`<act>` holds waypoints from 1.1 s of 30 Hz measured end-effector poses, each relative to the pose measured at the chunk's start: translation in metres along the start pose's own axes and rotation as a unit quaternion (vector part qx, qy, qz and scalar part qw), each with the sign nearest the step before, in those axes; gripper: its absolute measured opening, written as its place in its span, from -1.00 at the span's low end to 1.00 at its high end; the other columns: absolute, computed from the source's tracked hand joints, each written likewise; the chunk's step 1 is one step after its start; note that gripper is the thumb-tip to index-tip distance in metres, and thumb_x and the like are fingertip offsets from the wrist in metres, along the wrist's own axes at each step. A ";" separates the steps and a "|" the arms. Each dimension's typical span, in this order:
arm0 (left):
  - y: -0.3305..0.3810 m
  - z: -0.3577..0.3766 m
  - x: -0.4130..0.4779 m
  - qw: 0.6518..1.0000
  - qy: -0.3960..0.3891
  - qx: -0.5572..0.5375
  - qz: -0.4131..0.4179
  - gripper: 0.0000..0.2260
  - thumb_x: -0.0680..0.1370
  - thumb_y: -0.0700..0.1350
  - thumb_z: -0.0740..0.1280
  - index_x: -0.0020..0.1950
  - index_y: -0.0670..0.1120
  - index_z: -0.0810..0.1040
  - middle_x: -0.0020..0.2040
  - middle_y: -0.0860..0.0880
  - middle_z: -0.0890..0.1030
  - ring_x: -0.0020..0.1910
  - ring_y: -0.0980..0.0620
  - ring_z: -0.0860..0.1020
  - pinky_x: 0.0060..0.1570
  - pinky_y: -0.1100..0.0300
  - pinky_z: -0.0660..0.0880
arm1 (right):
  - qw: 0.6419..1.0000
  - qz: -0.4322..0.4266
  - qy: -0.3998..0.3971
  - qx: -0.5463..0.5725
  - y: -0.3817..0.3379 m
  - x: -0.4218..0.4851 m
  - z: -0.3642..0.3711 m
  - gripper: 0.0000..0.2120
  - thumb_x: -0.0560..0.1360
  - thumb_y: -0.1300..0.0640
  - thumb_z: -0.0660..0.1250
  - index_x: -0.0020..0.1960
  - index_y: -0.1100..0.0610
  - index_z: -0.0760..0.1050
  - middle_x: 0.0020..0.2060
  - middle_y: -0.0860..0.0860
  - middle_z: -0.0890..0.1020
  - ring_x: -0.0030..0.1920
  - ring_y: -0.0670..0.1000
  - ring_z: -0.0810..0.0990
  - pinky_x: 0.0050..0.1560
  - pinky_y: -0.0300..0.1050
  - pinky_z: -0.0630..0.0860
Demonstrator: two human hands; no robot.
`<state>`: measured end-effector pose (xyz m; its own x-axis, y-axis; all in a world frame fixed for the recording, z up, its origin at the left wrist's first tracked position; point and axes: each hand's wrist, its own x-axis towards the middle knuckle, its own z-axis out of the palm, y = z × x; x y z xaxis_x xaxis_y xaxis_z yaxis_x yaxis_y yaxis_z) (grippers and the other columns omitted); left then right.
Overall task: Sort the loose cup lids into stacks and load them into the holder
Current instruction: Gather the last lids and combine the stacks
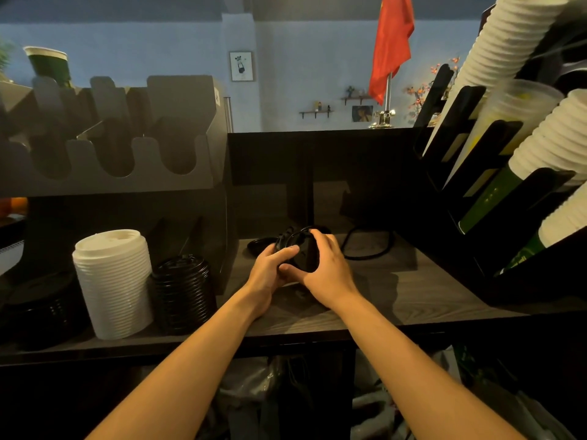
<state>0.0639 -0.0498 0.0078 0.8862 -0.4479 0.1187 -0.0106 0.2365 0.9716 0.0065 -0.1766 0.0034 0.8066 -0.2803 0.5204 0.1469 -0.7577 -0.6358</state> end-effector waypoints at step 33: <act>-0.001 0.005 0.018 0.981 0.186 0.022 0.053 -0.72 0.55 -0.15 0.43 0.25 -0.11 0.60 0.08 -0.09 0.69 0.10 -0.07 0.65 0.15 -0.02 0.61 | 0.974 0.131 0.054 0.179 0.013 0.019 0.000 -0.69 0.68 -0.07 0.13 0.39 -0.06 0.37 0.21 -0.06 0.54 0.16 -0.05 0.52 0.12 -0.08 0.51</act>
<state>0.0776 -0.0621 0.0098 0.9867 -0.0753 0.1442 -0.1243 0.2229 0.9669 0.0241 -0.1916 0.0048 0.7806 -0.5116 0.3590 0.1504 -0.4037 -0.9025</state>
